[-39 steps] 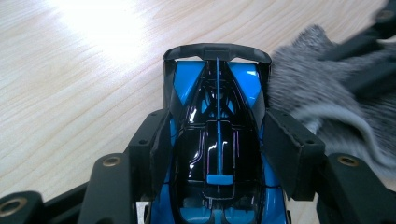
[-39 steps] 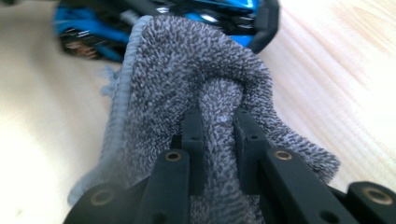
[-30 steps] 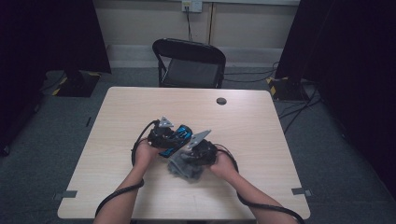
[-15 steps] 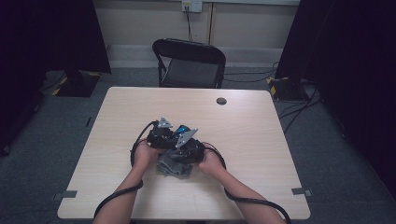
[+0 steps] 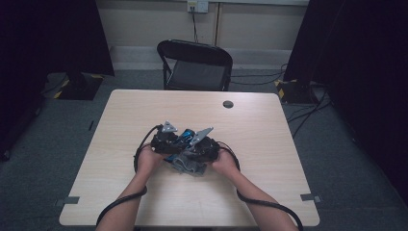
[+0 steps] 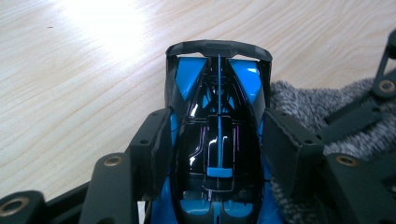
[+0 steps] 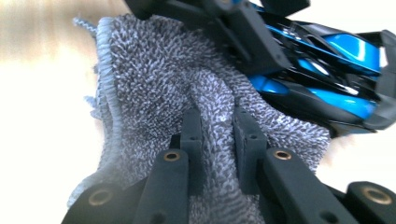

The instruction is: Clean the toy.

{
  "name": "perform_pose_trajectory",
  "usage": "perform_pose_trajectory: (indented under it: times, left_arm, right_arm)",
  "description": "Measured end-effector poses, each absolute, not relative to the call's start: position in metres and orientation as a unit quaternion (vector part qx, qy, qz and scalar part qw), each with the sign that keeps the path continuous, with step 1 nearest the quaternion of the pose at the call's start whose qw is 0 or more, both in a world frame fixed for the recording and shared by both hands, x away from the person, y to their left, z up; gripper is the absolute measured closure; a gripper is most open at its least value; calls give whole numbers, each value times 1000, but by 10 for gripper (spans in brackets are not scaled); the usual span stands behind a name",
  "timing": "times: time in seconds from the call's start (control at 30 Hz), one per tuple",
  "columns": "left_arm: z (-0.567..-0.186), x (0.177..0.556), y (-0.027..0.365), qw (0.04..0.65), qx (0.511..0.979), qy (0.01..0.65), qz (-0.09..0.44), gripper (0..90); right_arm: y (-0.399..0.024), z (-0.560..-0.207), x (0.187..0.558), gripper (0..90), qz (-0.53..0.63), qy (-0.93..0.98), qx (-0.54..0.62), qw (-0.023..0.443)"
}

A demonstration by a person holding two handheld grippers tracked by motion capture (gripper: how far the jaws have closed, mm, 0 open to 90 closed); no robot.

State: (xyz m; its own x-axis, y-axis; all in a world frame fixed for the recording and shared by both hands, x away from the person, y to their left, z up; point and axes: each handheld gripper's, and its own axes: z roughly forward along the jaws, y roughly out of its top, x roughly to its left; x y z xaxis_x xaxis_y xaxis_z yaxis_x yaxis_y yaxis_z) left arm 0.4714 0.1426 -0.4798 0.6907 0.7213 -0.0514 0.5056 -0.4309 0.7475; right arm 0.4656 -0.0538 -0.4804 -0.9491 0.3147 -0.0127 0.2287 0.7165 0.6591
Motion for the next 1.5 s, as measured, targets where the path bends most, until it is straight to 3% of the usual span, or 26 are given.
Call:
perform_pose_trajectory:
  times: [0.87, 1.5]
  left_arm:
    - [-481, 471, 145, 394, 831, 368, 138, 436]
    - [-481, 472, 143, 390, 832, 369, 138, 435]
  right_arm:
    - [-81, -481, 490, 777, 345, 915, 197, 72]
    - [-93, -478, 498, 777, 334, 909, 226, 104]
